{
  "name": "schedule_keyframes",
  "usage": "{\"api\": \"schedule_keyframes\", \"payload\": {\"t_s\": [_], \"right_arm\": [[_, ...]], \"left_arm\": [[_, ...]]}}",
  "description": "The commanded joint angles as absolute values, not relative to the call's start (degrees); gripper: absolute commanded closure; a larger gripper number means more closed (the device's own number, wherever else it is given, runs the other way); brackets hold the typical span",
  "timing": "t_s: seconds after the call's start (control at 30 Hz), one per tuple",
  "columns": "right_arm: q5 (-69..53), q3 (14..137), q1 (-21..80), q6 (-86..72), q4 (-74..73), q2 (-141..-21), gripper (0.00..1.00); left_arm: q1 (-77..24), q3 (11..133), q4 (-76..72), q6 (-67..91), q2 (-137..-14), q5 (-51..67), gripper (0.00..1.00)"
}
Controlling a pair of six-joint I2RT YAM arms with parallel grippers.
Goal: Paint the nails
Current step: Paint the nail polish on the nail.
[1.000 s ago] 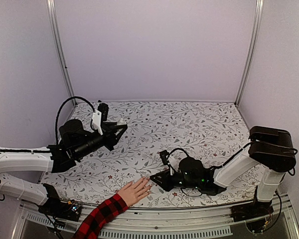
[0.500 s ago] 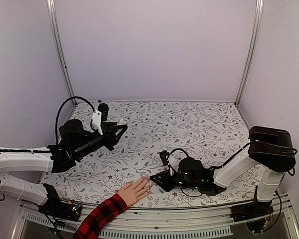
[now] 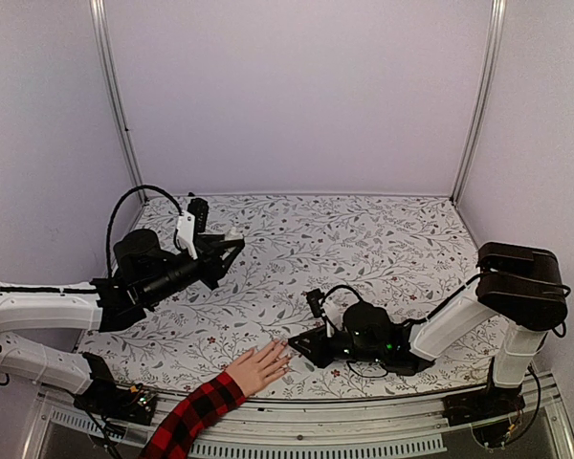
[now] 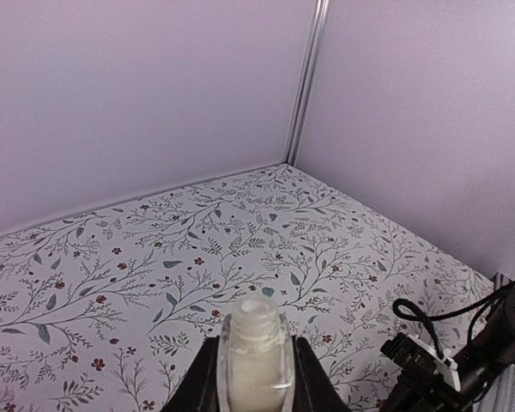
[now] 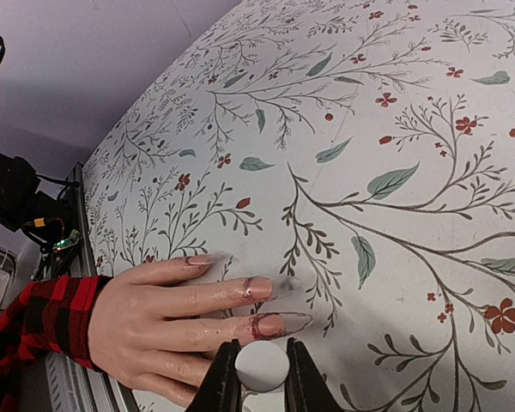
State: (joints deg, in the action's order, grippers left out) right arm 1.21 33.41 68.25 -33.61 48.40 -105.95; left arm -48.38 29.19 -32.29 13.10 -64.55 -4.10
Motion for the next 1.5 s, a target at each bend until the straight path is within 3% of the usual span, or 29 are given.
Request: {"api": "schedule_keyframes", "payload": {"t_s": [0.0, 1.47], "right_arm": [[0.59, 33.09, 68.6, -33.66, 48.96, -106.26, 1.0], [4.66, 33.05, 68.56, -34.98, 44.96, -105.12, 1.0]], "left_arm": [[-48.63, 29.18, -34.45, 12.57, -64.78, -3.98, 1.0], [-48.63, 29.08, -34.8, 12.63, -64.86, -3.75, 1.0]]}}
